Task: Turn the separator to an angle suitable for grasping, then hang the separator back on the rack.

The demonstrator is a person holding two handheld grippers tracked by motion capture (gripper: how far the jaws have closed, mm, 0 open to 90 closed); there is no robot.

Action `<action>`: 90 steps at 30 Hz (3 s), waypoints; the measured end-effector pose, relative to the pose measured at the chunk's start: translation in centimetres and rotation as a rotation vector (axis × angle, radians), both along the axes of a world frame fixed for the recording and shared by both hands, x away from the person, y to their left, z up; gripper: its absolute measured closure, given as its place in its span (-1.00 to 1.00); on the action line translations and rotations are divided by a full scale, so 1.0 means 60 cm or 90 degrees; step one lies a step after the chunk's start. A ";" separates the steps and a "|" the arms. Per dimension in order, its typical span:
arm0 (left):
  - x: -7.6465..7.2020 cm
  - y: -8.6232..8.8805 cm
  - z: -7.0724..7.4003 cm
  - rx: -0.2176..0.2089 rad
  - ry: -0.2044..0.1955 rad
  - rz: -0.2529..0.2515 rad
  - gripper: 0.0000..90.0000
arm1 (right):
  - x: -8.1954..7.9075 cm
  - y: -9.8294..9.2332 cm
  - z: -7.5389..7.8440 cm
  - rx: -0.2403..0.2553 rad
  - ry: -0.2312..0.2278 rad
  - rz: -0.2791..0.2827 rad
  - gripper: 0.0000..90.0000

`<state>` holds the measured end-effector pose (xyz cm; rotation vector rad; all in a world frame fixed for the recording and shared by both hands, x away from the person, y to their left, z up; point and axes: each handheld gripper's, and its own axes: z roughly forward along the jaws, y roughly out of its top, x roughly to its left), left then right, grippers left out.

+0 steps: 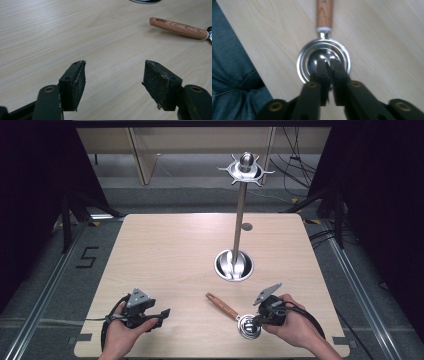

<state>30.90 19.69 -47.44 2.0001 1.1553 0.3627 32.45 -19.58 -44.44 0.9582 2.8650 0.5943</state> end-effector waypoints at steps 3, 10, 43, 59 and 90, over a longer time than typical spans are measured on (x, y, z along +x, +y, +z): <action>0.000 0.001 0.001 -0.001 0.001 0.000 -0.26 | -0.003 0.037 -0.007 0.028 0.052 0.023 1.00; -0.001 -0.001 0.003 -0.003 -0.004 -0.008 -0.26 | 0.003 0.070 -0.025 -0.003 0.088 0.017 1.00; 0.000 -0.004 0.002 -0.010 -0.006 -0.004 -0.26 | 0.016 0.082 -0.040 -0.047 0.094 0.016 0.93; 0.001 0.000 0.005 -0.014 -0.014 -0.010 -0.26 | 0.054 0.138 -0.020 -0.073 -0.033 0.257 0.18; -0.003 0.004 0.005 -0.013 -0.014 -0.004 -0.26 | 0.063 0.181 -0.023 -0.143 -0.036 0.398 -0.03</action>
